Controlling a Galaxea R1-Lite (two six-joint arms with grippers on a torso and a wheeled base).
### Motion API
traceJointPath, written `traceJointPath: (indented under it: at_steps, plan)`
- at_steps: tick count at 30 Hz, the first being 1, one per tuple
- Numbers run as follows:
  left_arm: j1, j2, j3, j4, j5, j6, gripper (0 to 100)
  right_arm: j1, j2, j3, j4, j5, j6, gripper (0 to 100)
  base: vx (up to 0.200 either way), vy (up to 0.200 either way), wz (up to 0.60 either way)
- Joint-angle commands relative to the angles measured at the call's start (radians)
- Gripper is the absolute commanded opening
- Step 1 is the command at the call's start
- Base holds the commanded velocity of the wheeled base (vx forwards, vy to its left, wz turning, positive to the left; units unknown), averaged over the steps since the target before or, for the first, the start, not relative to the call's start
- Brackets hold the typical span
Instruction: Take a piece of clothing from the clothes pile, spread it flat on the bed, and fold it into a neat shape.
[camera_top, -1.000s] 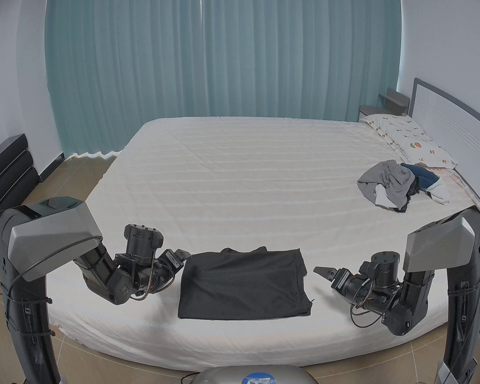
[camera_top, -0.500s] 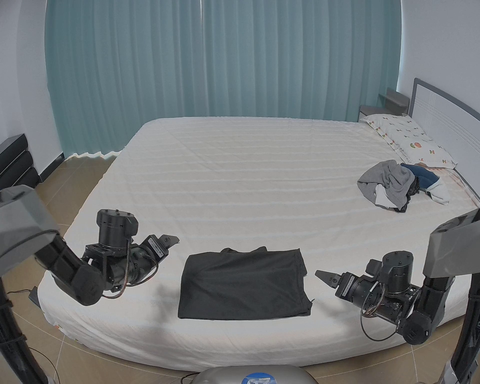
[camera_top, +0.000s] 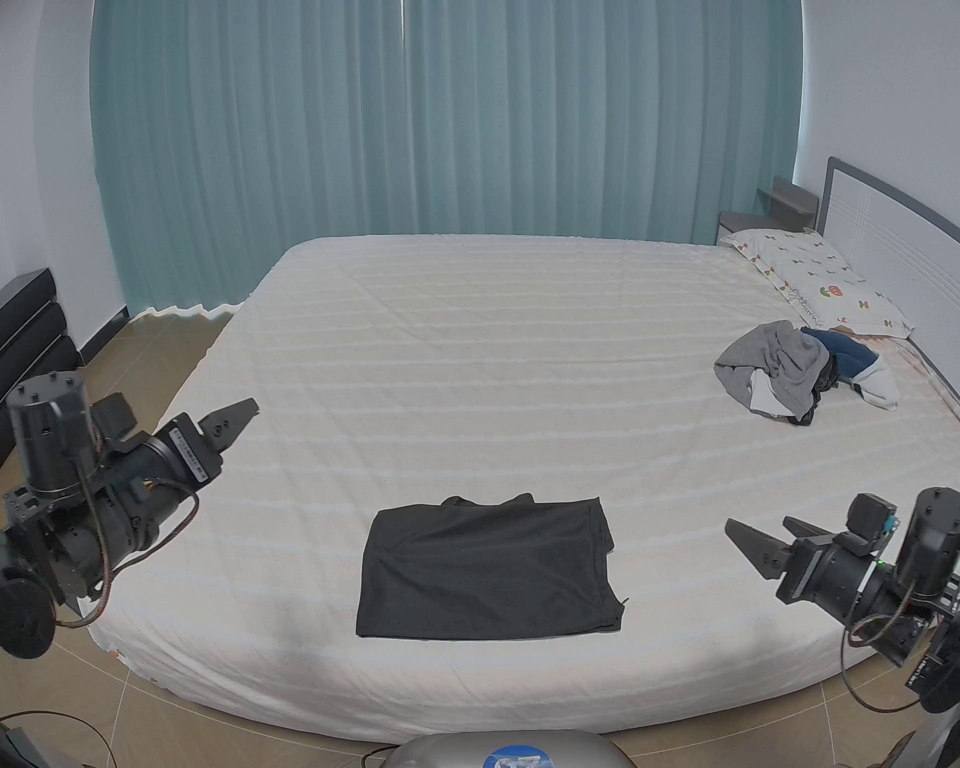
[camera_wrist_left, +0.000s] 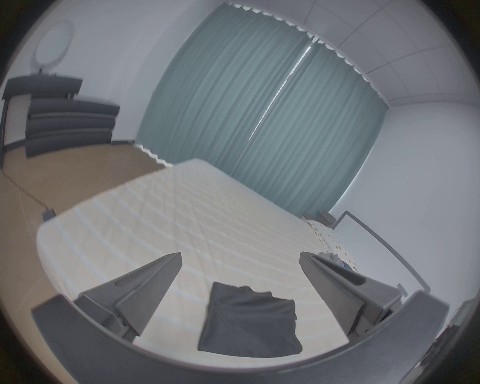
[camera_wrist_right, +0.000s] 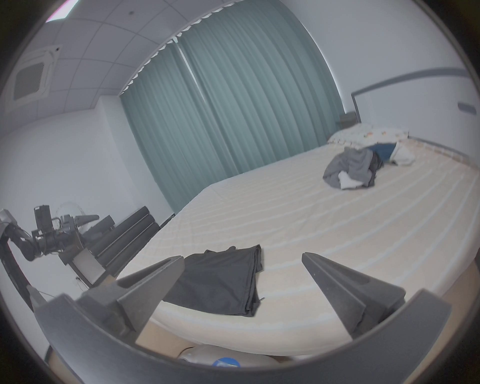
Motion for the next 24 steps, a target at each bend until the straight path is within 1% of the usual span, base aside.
traceJointPath:
  at_steps: [1,3,5,6,7,8,12,13,14,15,16,17,18,20,21,23,24]
  plan:
    - [0.001,-0.387,0.072,0.12,0.138,0.219,100,-0.01,-0.635,-0.04,0.476,-0.041,-0.171,100,0.0,0.0,0.0]
    - [-0.001,-0.448,0.071,0.177,0.149,0.24,100,-0.023,-0.724,-0.06,0.598,-0.049,-0.171,100,0.0,0.0,0.0]
    - [0.001,-0.517,0.071,0.246,0.164,0.261,100,-0.06,-0.807,-0.061,0.699,-0.058,-0.178,100,0.0,0.0,0.0]
    - [-0.001,-0.527,0.071,0.255,0.167,0.263,100,-0.066,-0.818,-0.06,0.71,-0.058,-0.178,100,0.0,0.0,0.0]
    - [-0.001,-0.571,0.069,0.301,0.185,0.284,100,-0.093,-0.87,-0.061,0.76,-0.058,-0.183,100,0.0,0.0,0.0]
    - [0.001,-0.591,0.069,0.318,0.192,0.294,100,-0.102,-0.888,-0.061,0.774,-0.058,-0.186,100,0.0,0.0,0.0]
    - [0.007,-0.749,0.071,0.479,0.234,0.357,100,-0.168,-1.003,-0.072,0.884,-0.046,-0.224,100,0.0,0.0,0.0]
    - [0.009,-0.778,0.071,0.516,0.239,0.369,100,-0.176,-1.02,-0.074,0.907,-0.043,-0.229,100,0.0,0.0,0.0]
    - [0.009,-0.778,0.071,0.516,0.239,0.369,100,-0.176,-1.02,-0.074,0.907,-0.043,-0.229,100,0.0,0.0,0.0]
    - [0.012,-0.844,0.064,0.591,0.25,0.39,100,-0.184,-1.055,-0.077,0.961,-0.04,-0.24,100,0.0,0.0,0.0]
    - [0.015,-0.86,0.063,0.608,0.251,0.393,100,-0.185,-1.063,-0.08,0.97,-0.04,-0.24,100,0.0,0.0,0.0]
    - [0.029,-0.906,0.057,0.654,0.254,0.406,100,-0.185,-1.092,-0.084,1.009,-0.034,-0.244,100,0.0,0.0,0.0]
    - [0.041,-0.926,0.055,0.673,0.254,0.413,100,-0.185,-1.106,-0.084,1.029,-0.031,-0.247,100,0.0,0.0,0.0]
    - [0.084,-0.968,0.055,0.696,0.253,0.439,100,-0.187,-1.143,-0.095,1.073,-0.028,-0.258,100,0.0,0.0,0.0]
    - [0.084,-0.968,0.055,0.696,0.253,0.439,100,-0.187,-1.143,-0.095,1.073,-0.028,-0.258,100,0.0,0.0,0.0]
    - [0.138,-1.014,0.058,0.708,0.248,0.487,100,-0.187,-1.192,-0.103,1.13,-0.028,-0.293,100,0.0,0.0,0.0]
    - [0.141,-1.018,0.058,0.708,0.248,0.49,100,-0.187,-1.193,-0.103,1.133,-0.028,-0.295,100,0.0,0.0,0.0]
